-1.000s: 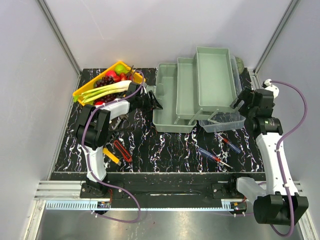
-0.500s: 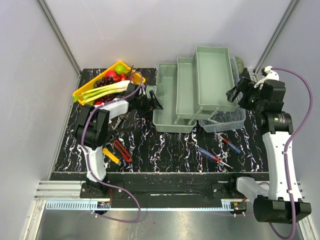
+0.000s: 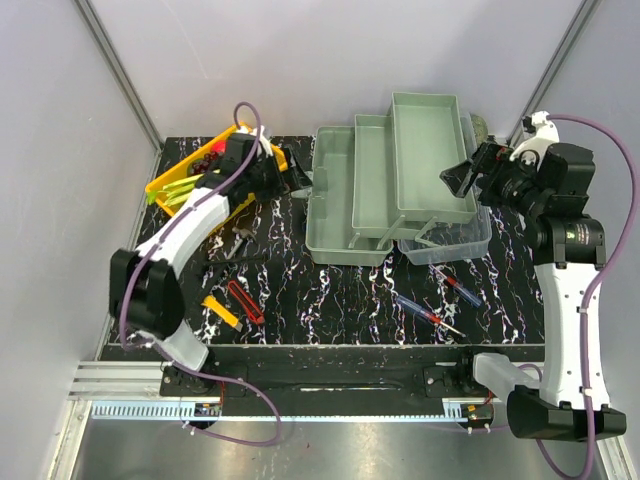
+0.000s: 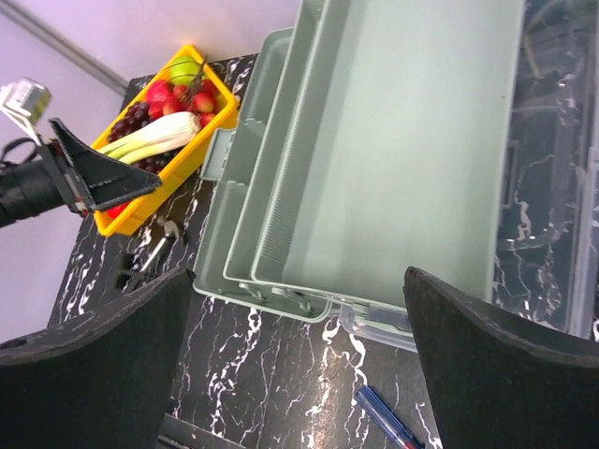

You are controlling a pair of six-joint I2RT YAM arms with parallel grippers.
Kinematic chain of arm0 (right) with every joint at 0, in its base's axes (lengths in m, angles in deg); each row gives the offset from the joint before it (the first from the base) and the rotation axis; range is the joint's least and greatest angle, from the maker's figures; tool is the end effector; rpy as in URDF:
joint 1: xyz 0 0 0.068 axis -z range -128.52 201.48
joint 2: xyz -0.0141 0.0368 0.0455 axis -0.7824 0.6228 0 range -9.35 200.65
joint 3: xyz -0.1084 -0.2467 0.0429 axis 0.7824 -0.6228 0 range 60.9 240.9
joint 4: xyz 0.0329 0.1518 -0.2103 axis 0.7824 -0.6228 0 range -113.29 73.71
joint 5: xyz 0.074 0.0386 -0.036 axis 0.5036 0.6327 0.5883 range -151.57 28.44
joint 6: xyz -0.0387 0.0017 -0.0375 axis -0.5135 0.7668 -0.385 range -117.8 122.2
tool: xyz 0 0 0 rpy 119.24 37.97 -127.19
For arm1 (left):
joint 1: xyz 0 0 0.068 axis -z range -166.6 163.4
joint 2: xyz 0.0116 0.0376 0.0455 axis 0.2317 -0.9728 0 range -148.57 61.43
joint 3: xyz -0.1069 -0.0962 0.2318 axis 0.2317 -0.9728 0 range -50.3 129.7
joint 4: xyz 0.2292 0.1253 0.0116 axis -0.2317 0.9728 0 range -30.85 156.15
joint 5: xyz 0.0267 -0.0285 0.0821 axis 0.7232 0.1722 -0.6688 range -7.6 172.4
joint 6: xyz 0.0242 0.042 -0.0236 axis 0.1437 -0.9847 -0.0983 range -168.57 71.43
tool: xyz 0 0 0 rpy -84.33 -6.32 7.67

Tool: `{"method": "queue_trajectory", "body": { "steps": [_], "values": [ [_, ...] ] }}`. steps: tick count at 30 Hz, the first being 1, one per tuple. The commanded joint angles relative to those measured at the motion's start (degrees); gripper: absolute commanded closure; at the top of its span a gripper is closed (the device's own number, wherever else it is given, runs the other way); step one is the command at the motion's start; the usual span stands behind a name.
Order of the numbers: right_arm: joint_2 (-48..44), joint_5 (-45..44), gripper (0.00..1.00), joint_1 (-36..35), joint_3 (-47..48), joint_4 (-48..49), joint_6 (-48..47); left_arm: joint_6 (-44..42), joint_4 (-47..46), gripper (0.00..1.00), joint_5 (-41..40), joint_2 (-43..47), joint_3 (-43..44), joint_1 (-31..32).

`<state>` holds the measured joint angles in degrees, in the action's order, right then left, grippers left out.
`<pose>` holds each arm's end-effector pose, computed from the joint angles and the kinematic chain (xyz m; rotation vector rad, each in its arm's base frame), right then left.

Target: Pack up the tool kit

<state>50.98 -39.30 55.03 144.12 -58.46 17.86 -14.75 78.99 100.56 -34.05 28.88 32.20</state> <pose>0.1931 0.0016 0.4582 0.0553 1.9133 0.5127 0.3601 -0.1344 0.3015 -0.1153 2.2978 -0.8448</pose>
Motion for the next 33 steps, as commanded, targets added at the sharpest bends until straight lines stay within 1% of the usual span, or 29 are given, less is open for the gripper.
{"method": "queue_trajectory", "body": {
  "steps": [1, 3, 5, 6, 10, 13, 20, 26, 29, 33],
  "values": [
    [1.7, 10.5, 0.01, 0.1, 1.2, 2.0, -2.4, -4.3, 10.1, 0.01, -12.9, 9.2, -1.4, -1.4],
    [1.9, 13.1, 0.02, -1.1, 1.2, 3.8, -2.0, -4.3, 13.3, 0.01, -16.7, 13.0, -4.6, -2.3],
    [1.8, 13.3, 0.02, -3.2, 1.0, 5.9, -1.9, -3.2, 15.3, 0.01, -19.8, 16.8, -8.9, -3.7],
    [1.8, 12.9, 0.02, -5.3, 1.1, 6.7, -1.8, -1.6, 15.9, 0.01, -19.7, 18.6, -11.5, -5.3],
    [2.9, 10.3, 0.03, -10.1, 1.2, 9.0, -0.3, 6.2, 17.5, 0.01, -20.2, 26.2, -20.9, -10.1],
    [3.6, 8.4, 0.04, -12.5, 0.0, 10.9, 1.6, 13.0, 17.3, 0.01, -20.9, 28.8, -24.9, -10.9],
    [3.0, 5.2, 0.04, -13.3, -2.1, 12.0, 3.9, 26.5, 12.5, 0.04, -18.6, 27.9, -29.7, -10.9],
    [0.8, 2.2, 0.05, -13.3, -4.1, 12.1, 4.8, 38.8, 11.9, 0.05, -21.8, 25.4, -31.7, -10.9],
    [-0.7, 1.2, 0.04, -13.3, -5.4, 12.0, 5.1, 40.6, 11.5, 0.07, -22.6, 23.2, -31.0, -10.9],
    [-2.2, -1.0, 0.04, -13.3, -6.9, 11.8, 5.2, 40.9, 12.1, 0.12, -20.9, 18.3, -29.3, -10.9]
  ]
}}
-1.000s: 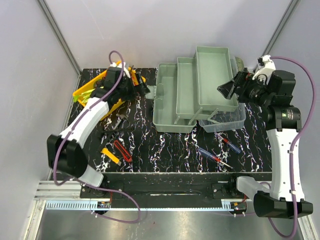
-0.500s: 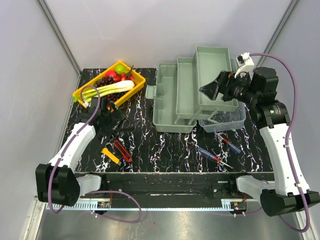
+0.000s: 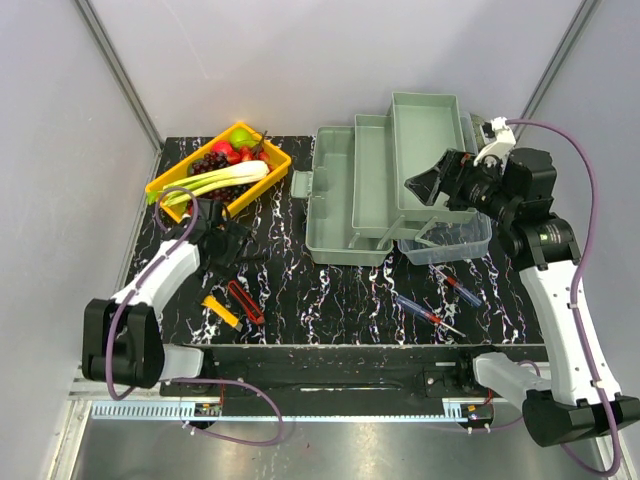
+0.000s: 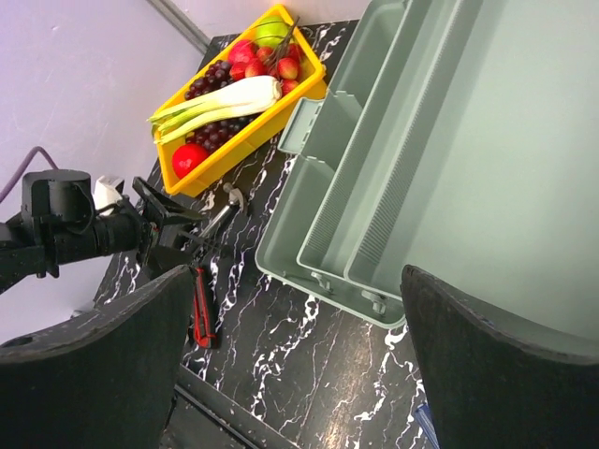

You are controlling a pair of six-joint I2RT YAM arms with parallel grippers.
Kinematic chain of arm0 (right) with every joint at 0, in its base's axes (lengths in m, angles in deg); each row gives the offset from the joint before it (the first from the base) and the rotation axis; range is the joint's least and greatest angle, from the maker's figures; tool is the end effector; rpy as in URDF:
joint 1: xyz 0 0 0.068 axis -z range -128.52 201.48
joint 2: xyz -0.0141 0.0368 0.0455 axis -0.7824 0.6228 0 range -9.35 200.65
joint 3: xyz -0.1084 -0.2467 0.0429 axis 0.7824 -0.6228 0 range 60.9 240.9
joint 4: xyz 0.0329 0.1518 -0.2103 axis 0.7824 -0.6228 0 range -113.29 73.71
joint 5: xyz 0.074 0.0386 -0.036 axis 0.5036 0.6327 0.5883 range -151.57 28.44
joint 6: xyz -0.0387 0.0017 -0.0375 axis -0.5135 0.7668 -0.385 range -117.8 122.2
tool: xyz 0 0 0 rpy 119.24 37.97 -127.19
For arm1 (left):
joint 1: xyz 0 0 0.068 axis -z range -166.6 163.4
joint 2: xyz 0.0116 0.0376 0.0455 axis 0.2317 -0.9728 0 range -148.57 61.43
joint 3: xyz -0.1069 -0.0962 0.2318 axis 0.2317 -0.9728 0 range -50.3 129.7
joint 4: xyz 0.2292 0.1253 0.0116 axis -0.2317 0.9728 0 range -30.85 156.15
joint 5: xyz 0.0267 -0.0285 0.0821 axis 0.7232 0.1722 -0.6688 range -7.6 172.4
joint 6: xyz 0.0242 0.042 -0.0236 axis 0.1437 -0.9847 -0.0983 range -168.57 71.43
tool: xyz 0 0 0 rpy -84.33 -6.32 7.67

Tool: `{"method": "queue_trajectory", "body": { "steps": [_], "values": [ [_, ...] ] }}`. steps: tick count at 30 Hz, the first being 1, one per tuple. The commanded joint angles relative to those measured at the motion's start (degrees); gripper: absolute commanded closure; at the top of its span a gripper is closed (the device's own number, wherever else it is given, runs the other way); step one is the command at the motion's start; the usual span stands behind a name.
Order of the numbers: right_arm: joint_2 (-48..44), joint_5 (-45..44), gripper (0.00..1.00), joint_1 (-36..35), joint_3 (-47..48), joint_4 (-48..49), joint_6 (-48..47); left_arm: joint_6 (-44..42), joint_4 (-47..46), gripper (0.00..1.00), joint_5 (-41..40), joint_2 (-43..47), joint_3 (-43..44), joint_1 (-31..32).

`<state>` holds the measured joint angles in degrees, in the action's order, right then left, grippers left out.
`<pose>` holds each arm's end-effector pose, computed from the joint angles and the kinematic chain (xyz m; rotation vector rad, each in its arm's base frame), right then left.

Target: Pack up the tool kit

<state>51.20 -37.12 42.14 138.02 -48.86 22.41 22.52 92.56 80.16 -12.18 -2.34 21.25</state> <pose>0.2050 0.0487 0.4415 -0.1266 1.8873 0.7496 0.2465 -0.0327 0.2208 -1.4113 2.2643 -0.4292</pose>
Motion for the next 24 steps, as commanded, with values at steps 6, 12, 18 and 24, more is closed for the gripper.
{"method": "queue_trajectory", "body": {
  "steps": [6, 12, 18, 24],
  "values": [
    [-3.7, -5.9, 0.04, -0.4, -1.4, 1.8, 0.7, 3.7, -2.5, 0.25, 0.3, -8.9, 2.7, 0.1],
    [-4.3, -8.2, 0.04, -0.5, -1.4, 1.3, 1.0, 2.3, -4.2, 0.47, 2.0, -12.3, 3.6, 0.0],
    [-3.9, -10.6, 0.05, -0.4, -0.1, 0.1, 0.3, 2.6, -8.5, 0.68, 6.8, -14.5, 1.6, 0.0],
    [-3.4, -12.2, 0.05, -0.4, 1.3, -1.2, -1.0, 3.4, -9.2, 1.00, 7.7, -13.9, 0.6, 0.0]
  ]
}}
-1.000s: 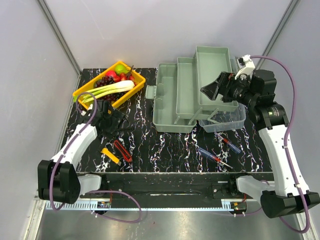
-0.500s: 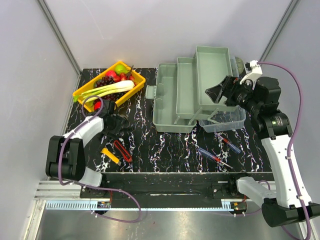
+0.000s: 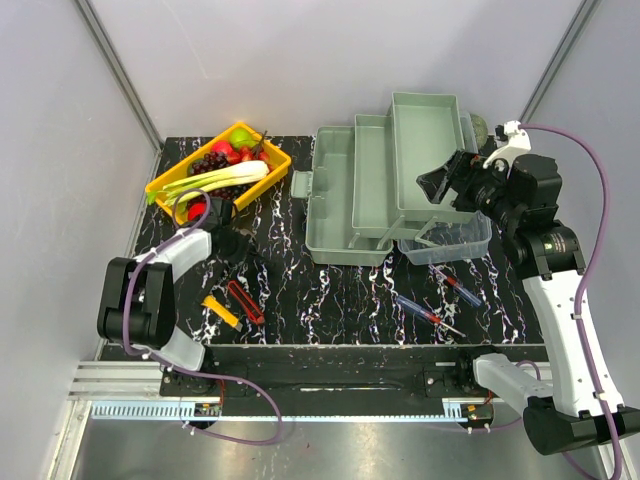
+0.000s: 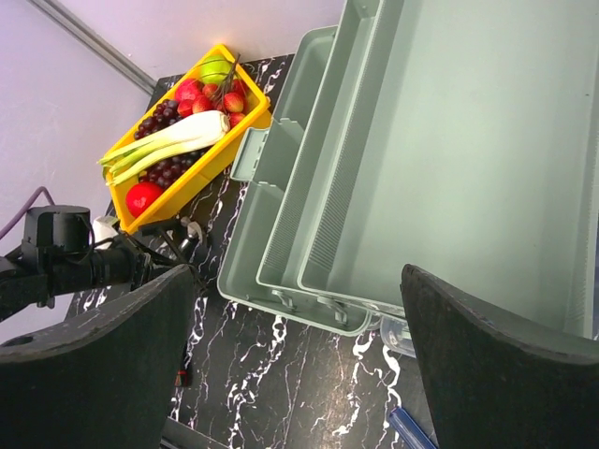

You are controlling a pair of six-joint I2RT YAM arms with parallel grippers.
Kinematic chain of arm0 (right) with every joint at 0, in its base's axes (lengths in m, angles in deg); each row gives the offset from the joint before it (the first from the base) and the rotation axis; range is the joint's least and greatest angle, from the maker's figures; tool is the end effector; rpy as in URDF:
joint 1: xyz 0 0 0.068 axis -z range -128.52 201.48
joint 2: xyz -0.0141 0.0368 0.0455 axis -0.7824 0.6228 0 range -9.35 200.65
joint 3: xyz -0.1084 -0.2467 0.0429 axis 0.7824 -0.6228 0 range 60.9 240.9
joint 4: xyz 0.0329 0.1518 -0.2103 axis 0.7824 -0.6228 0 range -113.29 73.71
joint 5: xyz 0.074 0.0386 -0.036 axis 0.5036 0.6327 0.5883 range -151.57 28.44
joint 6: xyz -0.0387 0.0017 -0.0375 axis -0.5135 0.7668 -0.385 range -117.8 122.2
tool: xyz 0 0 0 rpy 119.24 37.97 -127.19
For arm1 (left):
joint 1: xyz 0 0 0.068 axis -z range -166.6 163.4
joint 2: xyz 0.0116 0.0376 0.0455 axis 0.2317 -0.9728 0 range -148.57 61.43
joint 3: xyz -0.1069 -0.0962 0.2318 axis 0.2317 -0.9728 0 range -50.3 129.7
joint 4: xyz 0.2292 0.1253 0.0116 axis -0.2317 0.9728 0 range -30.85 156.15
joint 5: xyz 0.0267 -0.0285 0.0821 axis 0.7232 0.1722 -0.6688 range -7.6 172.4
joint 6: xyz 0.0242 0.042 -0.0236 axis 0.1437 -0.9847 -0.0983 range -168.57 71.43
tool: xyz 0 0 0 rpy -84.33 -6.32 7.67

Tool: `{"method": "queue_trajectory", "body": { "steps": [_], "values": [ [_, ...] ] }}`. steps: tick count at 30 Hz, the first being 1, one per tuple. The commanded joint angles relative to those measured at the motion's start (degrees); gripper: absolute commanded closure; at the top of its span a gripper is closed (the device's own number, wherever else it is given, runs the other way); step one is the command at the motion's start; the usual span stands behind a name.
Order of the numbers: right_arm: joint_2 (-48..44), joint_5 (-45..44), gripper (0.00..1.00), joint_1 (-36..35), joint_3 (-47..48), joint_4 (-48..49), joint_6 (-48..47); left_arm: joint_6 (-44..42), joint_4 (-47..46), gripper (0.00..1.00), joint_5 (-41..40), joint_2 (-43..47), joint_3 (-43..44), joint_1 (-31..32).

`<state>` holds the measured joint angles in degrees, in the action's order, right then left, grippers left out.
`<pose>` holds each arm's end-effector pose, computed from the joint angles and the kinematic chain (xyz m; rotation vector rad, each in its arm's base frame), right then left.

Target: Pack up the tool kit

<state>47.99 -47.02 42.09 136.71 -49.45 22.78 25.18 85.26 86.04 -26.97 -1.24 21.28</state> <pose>0.1917 0.0409 0.4428 -0.0010 1.8605 0.5975 0.2826 -0.0415 0.1689 -1.5174 2.3780 -0.4691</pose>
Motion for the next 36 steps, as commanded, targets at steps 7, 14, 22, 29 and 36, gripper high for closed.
{"method": "queue_trajectory", "body": {
  "steps": [7, 14, 22, 29, 36],
  "values": [
    [-0.1, -4.5, 0.05, -0.4, 4.1, -1.8, -3.1, 4.8, 1.4, 1.00, -2.4, 14.1, -4.8, 0.1],
    [-0.1, -6.0, 0.04, -0.4, 4.8, -2.0, -4.3, 1.7, 5.3, 1.00, -9.7, 26.4, -1.3, 3.1],
    [-0.4, -6.4, 0.03, -0.4, 4.8, -2.0, -3.9, -27.0, -2.5, 1.00, -0.3, 17.2, 19.2, 12.6],
    [-2.2, -6.8, 0.02, -0.4, 4.1, -2.2, -4.0, -39.1, -8.4, 1.00, 13.7, 3.1, 30.1, 16.5],
    [-4.0, -8.3, 0.02, -0.4, 3.6, -3.6, -4.3, -43.6, -11.3, 1.00, 16.9, -9.8, 36.6, 18.8]
  ]
}}
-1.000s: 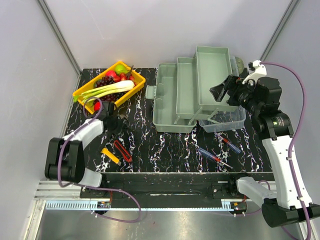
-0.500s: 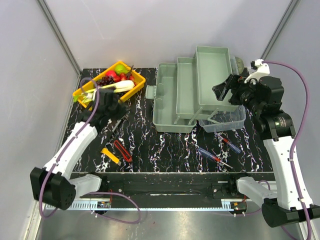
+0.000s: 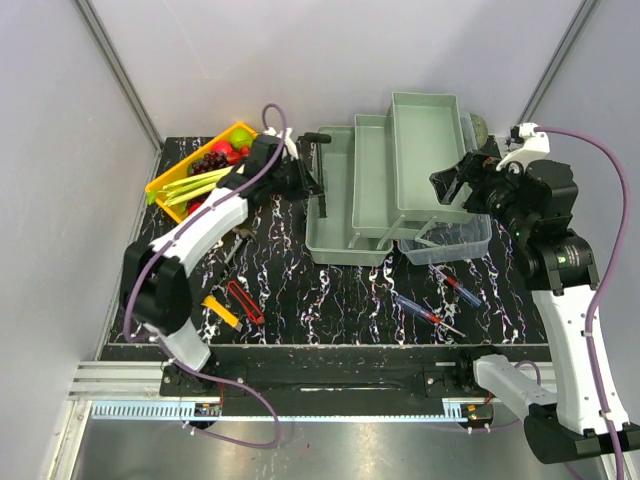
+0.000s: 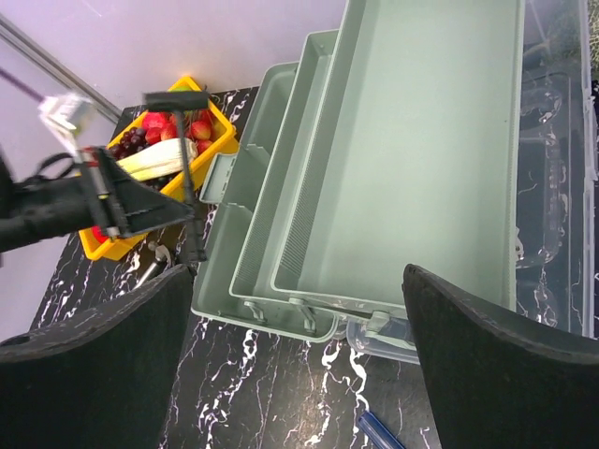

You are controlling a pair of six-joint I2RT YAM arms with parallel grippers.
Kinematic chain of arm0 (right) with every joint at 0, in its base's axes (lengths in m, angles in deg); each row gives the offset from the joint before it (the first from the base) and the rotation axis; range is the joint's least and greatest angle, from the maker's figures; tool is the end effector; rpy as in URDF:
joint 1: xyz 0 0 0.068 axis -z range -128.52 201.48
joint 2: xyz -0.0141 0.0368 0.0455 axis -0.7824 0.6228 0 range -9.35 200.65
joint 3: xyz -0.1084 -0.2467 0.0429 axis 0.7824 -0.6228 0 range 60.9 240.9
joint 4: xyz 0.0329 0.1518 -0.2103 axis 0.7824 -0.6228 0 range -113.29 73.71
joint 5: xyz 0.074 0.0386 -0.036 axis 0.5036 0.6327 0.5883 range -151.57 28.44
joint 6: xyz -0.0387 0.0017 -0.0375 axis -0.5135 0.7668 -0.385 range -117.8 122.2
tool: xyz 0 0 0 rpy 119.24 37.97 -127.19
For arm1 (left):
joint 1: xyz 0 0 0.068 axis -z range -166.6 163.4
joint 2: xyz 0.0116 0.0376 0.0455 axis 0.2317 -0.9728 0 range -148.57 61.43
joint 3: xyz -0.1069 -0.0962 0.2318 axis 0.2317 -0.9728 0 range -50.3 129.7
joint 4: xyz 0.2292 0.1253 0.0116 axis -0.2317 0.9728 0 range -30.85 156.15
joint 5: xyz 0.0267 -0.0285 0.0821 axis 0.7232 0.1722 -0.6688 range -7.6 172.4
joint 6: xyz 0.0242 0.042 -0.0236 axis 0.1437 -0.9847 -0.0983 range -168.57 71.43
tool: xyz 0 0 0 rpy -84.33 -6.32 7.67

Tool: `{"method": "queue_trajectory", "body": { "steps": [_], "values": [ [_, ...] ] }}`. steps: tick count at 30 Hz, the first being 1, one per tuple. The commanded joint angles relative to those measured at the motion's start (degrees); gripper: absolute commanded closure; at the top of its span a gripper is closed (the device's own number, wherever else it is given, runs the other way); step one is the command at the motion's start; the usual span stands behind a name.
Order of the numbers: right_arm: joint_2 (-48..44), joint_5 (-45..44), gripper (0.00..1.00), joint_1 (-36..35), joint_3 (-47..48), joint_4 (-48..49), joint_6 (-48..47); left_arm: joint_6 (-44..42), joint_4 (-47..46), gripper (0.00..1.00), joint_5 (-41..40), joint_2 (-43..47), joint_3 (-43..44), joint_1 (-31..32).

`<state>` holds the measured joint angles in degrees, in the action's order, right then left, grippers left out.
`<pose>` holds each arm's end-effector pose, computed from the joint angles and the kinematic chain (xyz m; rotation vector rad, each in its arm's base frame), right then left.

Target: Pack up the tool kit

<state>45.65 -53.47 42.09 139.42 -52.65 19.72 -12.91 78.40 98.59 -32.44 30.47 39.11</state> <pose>0.1726 0.0337 0.4583 0.0264 1.8163 0.4613 0.3393 -0.1744 0.3219 -0.0199 2.2562 -0.9069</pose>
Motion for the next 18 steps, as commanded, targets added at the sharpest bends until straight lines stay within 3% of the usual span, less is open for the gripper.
{"method": "queue_trajectory", "body": {
  "steps": [1, 12, 18],
  "values": [
    [-1.8, -2.1, 0.01, -0.4, 0.8, -0.6, -1.3, -5.7, -4.3, 1.00, 4.4, -6.3, 5.6, 1.3],
    [-2.4, -4.1, 0.01, -0.4, 0.8, -1.5, -2.5, -3.2, -3.4, 0.99, 0.5, -19.1, 10.0, 4.5],
    [-1.9, -4.4, 0.01, -0.4, 0.7, -1.4, -2.3, 3.7, 0.1, 0.96, -2.4, -23.6, 14.2, 6.7]
  ]
}}
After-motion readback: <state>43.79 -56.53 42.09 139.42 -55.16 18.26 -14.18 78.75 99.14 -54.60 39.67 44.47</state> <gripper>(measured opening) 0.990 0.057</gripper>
